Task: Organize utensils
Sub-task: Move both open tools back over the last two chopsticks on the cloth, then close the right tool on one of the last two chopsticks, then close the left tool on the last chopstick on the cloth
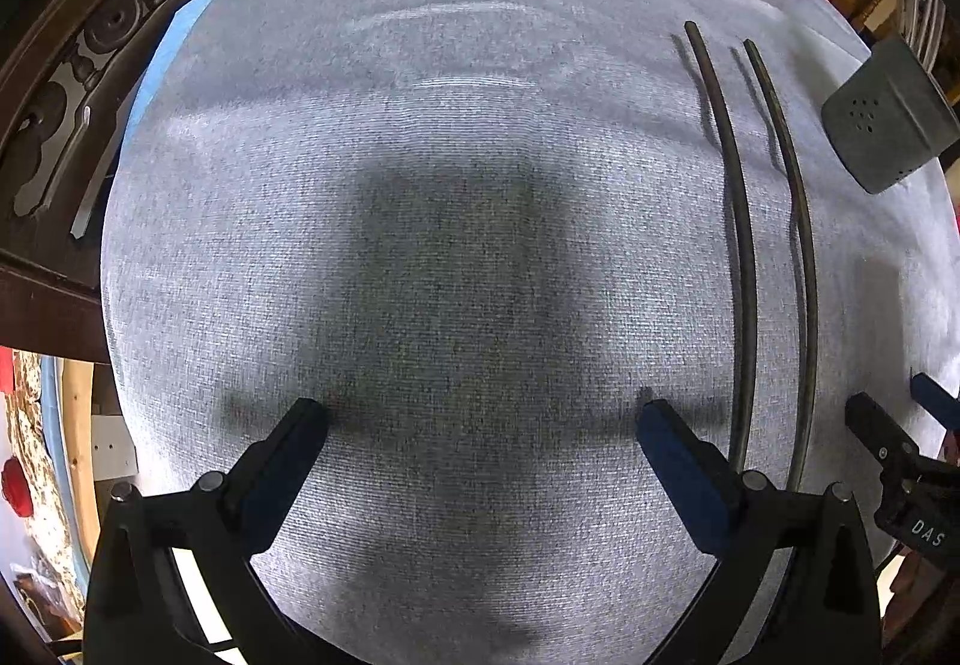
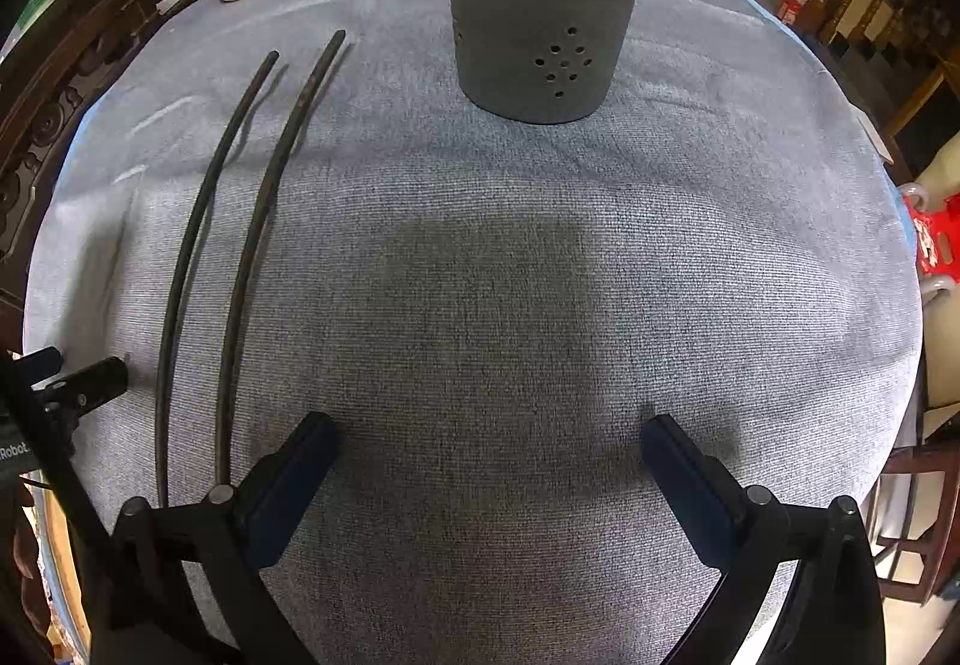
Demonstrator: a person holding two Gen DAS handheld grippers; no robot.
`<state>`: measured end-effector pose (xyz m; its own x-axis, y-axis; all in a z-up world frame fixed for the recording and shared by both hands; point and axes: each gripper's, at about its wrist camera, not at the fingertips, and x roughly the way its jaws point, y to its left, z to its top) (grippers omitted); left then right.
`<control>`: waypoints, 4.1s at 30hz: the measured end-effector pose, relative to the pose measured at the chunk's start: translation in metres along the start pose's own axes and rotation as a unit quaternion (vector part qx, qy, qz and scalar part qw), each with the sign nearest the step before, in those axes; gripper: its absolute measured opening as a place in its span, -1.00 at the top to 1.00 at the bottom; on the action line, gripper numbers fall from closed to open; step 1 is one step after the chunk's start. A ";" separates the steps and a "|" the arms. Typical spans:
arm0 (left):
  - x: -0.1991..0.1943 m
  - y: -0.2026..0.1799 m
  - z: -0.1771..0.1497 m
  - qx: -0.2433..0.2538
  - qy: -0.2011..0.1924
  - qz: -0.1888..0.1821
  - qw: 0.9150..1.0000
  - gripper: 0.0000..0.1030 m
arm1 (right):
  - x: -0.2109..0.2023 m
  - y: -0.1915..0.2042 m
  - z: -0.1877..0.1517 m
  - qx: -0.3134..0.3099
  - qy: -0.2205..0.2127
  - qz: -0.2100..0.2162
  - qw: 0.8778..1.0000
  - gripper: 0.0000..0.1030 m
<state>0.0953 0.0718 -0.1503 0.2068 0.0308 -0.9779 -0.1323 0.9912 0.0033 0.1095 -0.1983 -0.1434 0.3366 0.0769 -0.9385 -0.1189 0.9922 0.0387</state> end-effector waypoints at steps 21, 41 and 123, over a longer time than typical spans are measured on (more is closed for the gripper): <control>-0.004 -0.002 -0.013 -0.002 -0.008 0.002 1.000 -1.00 | -0.004 0.001 -0.014 -0.021 0.010 0.008 1.000 -1.00; -0.009 -0.013 -0.043 0.031 -0.034 -0.008 0.999 -1.00 | 0.002 -0.005 0.008 0.020 0.060 -0.004 0.998 -1.00; 0.013 -0.102 0.153 0.020 0.161 -0.075 0.984 0.78 | 0.013 -0.065 0.077 -0.010 0.097 0.130 0.987 0.88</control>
<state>0.2602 -0.0096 -0.1309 -0.0983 -0.1515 -0.9836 -0.0846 0.9860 -0.1434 0.1937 -0.2538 -0.1313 0.1075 0.3064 -0.9458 -0.1966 0.9391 0.2819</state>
